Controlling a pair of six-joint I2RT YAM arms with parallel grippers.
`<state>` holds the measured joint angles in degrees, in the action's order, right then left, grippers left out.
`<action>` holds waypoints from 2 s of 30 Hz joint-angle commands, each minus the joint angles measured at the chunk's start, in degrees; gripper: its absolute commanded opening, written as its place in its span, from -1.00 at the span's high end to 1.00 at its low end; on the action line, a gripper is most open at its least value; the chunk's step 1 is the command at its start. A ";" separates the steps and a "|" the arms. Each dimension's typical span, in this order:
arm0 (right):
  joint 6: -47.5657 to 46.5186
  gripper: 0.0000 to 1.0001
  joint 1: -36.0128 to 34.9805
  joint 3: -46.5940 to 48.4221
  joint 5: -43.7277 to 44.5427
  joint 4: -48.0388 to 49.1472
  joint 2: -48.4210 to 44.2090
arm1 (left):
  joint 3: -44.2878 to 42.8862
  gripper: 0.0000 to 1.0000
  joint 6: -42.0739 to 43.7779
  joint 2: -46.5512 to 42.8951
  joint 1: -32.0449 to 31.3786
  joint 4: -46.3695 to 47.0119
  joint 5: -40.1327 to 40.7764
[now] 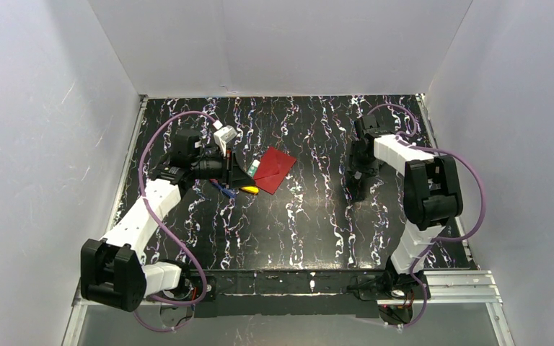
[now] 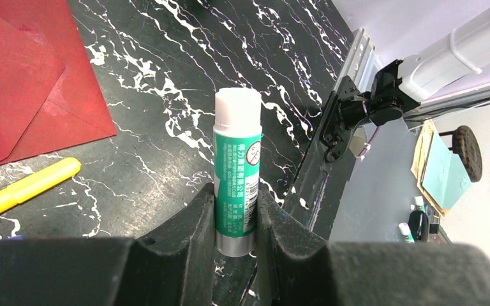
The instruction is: Place the letter into the envelope and seal it
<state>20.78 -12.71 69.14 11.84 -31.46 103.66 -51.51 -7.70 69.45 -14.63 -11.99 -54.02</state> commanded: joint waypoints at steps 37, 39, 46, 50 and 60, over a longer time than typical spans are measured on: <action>20.85 0.70 -13.31 -3.66 -59.28 35.27 -23.06 | -5.85 1.00 -0.03 3.74 -4.94 6.82 -16.05; 19.55 0.70 -15.04 -3.61 -57.19 35.51 -24.14 | -6.58 1.00 -1.43 4.11 -5.24 7.29 -13.62; 24.61 0.70 -18.13 -4.74 -56.54 43.57 -24.83 | -5.34 1.00 -6.38 3.45 -6.03 13.58 -11.18; 25.77 0.70 -18.95 -4.96 -56.34 44.81 -24.50 | -5.24 1.00 -8.19 3.25 -6.67 14.89 -10.10; 30.16 0.71 -19.63 -5.55 -56.81 50.76 -23.57 | -5.53 1.00 -8.13 3.49 -7.38 14.89 -9.70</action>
<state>48.47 -31.38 63.22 -43.81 13.41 80.47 -56.21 -15.68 73.82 -21.12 1.37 -62.81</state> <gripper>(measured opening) 0.307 0.205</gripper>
